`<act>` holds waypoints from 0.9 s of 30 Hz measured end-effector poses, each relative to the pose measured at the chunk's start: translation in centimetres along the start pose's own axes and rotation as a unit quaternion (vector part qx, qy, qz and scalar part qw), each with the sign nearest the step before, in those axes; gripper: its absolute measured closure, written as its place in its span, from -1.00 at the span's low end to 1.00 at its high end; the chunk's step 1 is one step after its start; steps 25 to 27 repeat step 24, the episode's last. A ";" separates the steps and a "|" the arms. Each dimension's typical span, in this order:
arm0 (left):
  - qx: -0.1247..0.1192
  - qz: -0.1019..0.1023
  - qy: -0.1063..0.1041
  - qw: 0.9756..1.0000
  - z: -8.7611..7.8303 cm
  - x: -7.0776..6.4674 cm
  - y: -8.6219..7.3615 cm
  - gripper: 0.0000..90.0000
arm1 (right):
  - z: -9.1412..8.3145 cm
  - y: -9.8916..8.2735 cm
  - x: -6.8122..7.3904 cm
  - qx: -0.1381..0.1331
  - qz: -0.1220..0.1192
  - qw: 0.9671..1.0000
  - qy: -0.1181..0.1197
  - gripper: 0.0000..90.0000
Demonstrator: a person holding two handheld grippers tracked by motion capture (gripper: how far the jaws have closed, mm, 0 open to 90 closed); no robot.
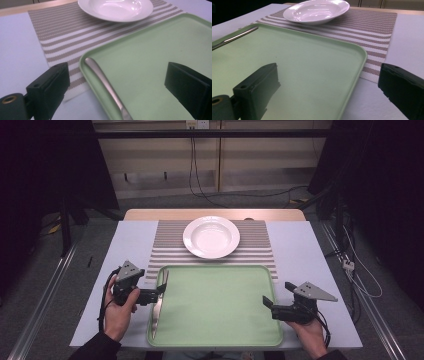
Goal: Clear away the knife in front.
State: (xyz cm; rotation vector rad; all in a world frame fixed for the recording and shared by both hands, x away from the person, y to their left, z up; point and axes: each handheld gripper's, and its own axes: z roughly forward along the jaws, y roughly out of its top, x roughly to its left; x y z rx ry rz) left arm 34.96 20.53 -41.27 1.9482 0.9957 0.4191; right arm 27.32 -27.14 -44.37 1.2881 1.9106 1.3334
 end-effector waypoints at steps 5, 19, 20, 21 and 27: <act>0.004 0.009 0.009 1.000 -0.6 0.0 -1.1 -0.87 | -0.1 0.0 0.0 0.000 0.000 1.000 -0.002 -0.93; 0.002 0.036 0.021 0.999 -1.1 -0.7 -2.6 -0.89 | -0.1 0.0 0.1 0.001 -0.004 1.000 -0.004 -0.93; 0.001 0.030 0.018 0.999 -1.0 -0.6 -2.6 -0.89 | -0.1 0.0 0.2 0.001 -0.006 1.000 -0.003 -0.93; 0.003 0.023 0.016 1.000 -1.0 -0.5 -2.7 -0.89 | -0.1 0.0 0.2 0.003 -0.007 1.000 -0.002 -0.93; 0.001 0.013 0.019 1.000 -0.8 -0.4 -2.7 -0.89 | -0.1 0.0 0.3 0.002 -0.007 1.000 -0.001 -0.93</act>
